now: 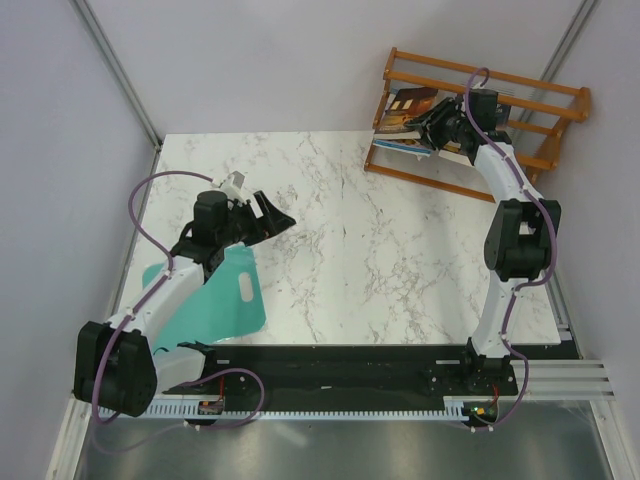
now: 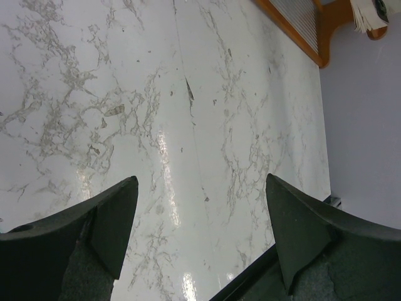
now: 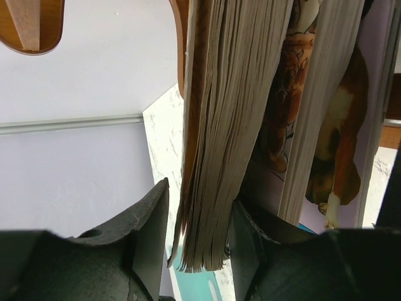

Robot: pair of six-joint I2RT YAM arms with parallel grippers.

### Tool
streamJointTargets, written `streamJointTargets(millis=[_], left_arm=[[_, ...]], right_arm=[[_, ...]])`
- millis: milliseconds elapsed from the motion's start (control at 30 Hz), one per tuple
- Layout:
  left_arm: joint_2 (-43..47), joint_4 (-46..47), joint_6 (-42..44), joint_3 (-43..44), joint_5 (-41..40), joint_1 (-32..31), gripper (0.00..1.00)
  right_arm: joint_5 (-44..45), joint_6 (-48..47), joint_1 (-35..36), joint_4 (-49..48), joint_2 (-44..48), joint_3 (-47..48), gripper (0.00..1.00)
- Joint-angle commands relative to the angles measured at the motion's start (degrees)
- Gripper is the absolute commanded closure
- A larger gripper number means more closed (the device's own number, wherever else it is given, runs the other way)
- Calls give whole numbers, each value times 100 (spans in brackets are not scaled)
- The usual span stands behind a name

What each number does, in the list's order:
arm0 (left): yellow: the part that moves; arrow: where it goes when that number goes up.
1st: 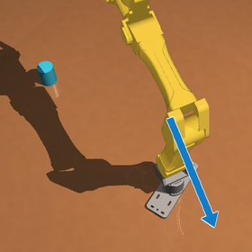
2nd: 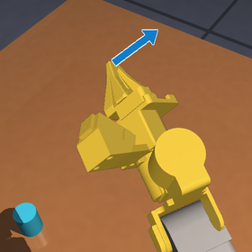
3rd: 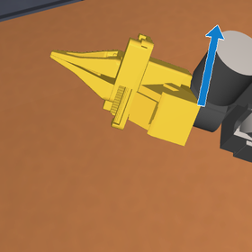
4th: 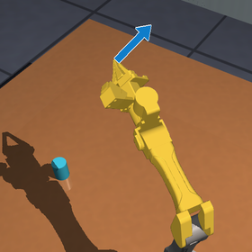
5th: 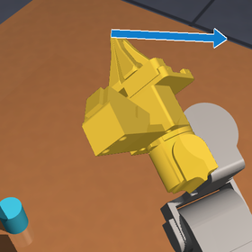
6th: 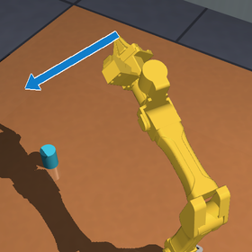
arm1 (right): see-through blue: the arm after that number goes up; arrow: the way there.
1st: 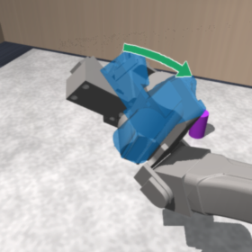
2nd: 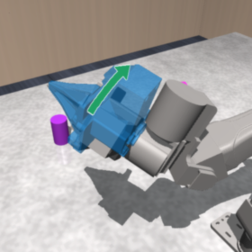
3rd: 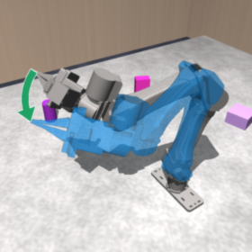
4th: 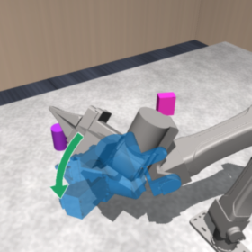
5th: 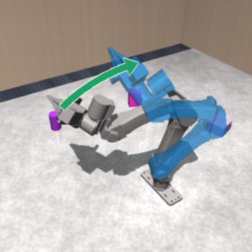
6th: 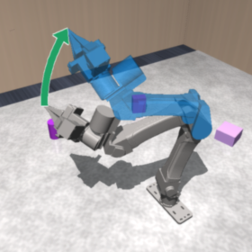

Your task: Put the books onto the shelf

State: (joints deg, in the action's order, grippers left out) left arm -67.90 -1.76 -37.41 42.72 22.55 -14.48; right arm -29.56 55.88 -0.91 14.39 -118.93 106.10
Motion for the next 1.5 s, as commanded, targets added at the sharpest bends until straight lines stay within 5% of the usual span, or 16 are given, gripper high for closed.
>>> streamJointTargets(millis=[0,300,633,1033,1167,1467], left_arm=[[180,-9,234,-62,-40,42,12],[224,0,225,-106,-48,33,12],[277,9,225,-150,-49,33,12],[277,18,208,-167,-66,33,12],[312,26,216,-194,-66,33,12],[304,35,199,-220,-48,33,12]], right_arm=[[187,-24,3,-174,537,-142,53],[600,-138,3,-103,960,-538,58],[829,-182,3,-103,890,-459,78],[1111,-95,-32,-156,907,-556,78],[1102,-77,-32,-183,916,-573,76],[1171,-191,-32,-174,1346,-1179,46]])
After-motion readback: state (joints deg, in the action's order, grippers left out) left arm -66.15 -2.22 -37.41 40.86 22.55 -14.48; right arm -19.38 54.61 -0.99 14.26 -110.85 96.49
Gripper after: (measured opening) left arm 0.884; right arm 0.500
